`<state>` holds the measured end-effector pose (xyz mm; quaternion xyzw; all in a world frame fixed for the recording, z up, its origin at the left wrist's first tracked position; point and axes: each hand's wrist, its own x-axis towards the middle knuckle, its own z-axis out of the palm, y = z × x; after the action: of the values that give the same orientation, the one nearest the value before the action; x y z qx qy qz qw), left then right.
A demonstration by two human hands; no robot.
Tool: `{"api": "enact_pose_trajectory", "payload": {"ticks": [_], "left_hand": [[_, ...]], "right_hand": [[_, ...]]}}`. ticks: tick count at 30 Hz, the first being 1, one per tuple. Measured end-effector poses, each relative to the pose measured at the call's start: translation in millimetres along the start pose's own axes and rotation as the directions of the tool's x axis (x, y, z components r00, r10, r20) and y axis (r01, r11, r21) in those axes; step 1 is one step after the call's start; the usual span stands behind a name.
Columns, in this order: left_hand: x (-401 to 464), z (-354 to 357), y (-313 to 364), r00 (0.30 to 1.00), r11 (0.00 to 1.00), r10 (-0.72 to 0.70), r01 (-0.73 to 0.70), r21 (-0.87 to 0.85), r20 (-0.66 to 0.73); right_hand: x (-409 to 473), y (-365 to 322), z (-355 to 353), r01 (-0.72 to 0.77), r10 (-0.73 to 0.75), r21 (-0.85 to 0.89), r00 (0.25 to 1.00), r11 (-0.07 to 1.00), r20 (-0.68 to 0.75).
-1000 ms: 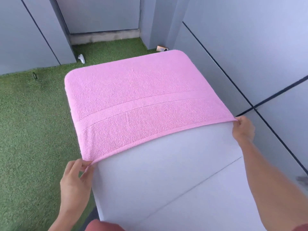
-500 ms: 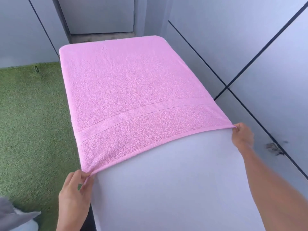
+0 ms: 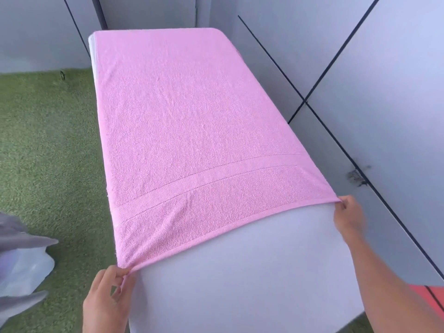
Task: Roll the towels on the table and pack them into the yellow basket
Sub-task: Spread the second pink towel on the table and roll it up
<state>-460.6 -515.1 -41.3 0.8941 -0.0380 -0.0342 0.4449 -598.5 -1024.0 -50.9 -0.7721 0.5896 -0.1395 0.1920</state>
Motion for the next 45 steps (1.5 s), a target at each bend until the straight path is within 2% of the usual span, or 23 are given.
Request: {"api": "enact_pose_trajectory", "payload": {"ticks": [6,14,17,20,22,24,26,27,31,34,41,45], "left_hand": [[-86,-3,-4,0.998,1.0,-0.016,0.016,-0.002,-0.065],[-213,-6,-9,0.987,0.999,-0.048,0.051,0.017,-0.152],[-232,-9,-13,0.991,0.997,-0.032,0.041,0.068,-0.133],[-234,-9,-11,0.996,0.947,-0.02,0.048,0.319,-0.092],[-229,-5,-1,0.996,0.862,0.077,-0.042,0.505,-0.049],[-224,1,13,0.972,0.802,0.223,-0.223,0.554,0.069],[-218,11,21,0.94,0.768,0.289,-0.34,0.543,0.18],[-215,16,23,0.937,0.768,0.281,-0.348,0.538,0.206],[-206,29,23,0.96,0.771,0.228,-0.281,0.571,0.165],[-206,33,23,0.971,0.782,0.199,-0.24,0.575,0.134],[-207,40,33,0.991,0.8,0.101,-0.133,0.585,0.088],[-209,41,34,0.996,0.82,0.051,-0.085,0.567,0.076]], "right_hand": [[-33,40,-27,0.029,-0.03,0.072,1.0,0.997,0.006],[-61,104,-69,0.097,-0.101,0.032,0.973,0.995,0.207],[-66,121,-82,0.184,-0.151,-0.088,0.944,0.979,0.294],[-82,125,-93,0.414,-0.328,-0.289,0.895,0.863,0.303],[-102,118,-94,0.577,-0.481,-0.33,0.812,0.747,0.331],[-118,107,-90,0.681,-0.565,-0.318,0.728,0.66,0.389],[-123,98,-87,0.691,-0.575,-0.31,0.719,0.653,0.391],[-123,96,-86,0.685,-0.575,-0.309,0.725,0.66,0.379],[-112,102,-84,0.716,-0.623,-0.318,0.698,0.621,0.354],[-102,106,-81,0.737,-0.665,-0.262,0.676,0.623,0.318],[-76,99,-78,0.821,-0.708,-0.272,0.571,0.502,0.415],[-76,124,-87,0.818,-0.725,-0.219,0.574,0.532,0.381]]}}
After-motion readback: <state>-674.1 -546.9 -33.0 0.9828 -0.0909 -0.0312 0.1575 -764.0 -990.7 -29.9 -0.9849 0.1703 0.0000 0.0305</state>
